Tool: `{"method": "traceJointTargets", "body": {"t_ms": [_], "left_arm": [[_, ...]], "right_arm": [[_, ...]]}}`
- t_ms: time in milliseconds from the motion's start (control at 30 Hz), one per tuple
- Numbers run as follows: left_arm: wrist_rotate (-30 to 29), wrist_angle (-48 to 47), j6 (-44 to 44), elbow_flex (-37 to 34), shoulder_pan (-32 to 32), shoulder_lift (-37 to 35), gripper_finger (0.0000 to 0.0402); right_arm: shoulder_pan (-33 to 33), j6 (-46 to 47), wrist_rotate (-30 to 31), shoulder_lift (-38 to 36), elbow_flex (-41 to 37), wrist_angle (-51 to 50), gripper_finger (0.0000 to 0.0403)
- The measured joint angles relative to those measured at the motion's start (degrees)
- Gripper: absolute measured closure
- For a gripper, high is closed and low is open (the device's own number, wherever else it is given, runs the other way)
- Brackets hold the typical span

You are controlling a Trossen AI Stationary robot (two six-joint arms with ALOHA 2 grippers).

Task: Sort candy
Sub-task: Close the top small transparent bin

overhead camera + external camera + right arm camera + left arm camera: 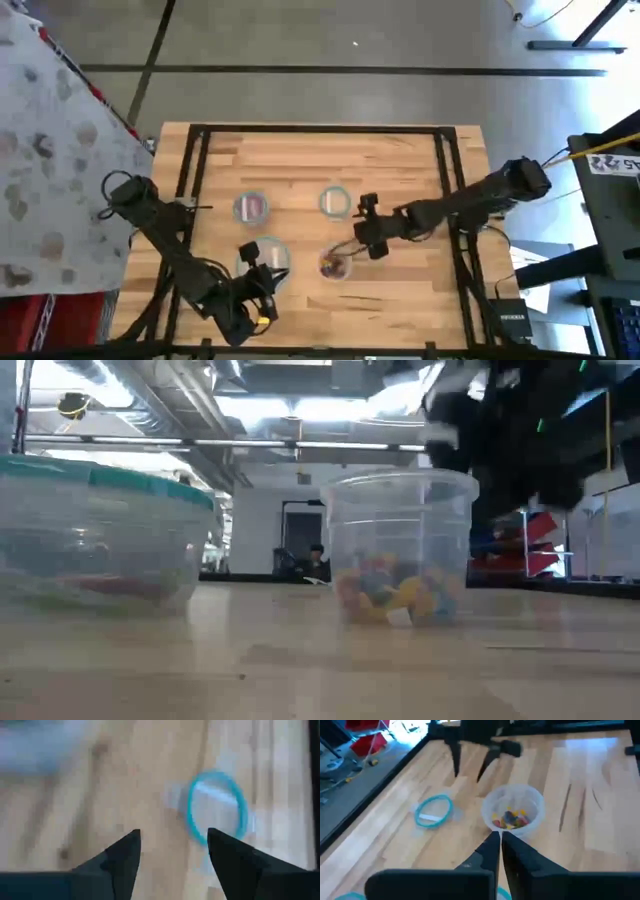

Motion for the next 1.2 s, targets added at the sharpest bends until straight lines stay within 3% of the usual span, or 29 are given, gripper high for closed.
{"method": "traceJointTargets", "body": {"t_ms": [167,333,633,767,933,1200], "left_arm": [[0.0,0.0,1.7,0.0,0.0,0.0,0.0399],[0.0,0.0,2.5,0.0,0.1,0.0,0.0399],[1.1,1.0,2.8,0.0,0.1,0.0,0.0399],[1.1,1.6,3.2,0.0,0.1,0.0,0.0399],[1.0,2.0,3.3,0.0,0.1,0.0,0.0398],[1.0,3.6,5.3,0.0,0.0,0.0,0.0398]], "right_arm": [[-6.5,-6.0,-8.1,1.3,-6.3,16.4,0.0189],[-10.9,-7.0,-14.8,7.2,-6.4,21.7,0.0189],[-14.2,-7.6,-19.3,16.9,-2.4,26.3,0.0198],[-14.0,-6.6,-19.7,18.4,-1.7,25.3,0.0254],[-14.0,-1.9,-19.6,18.4,-1.5,22.8,0.0372],[-9.7,4.6,-11.5,13.9,-2.0,17.9,0.0390]]}}
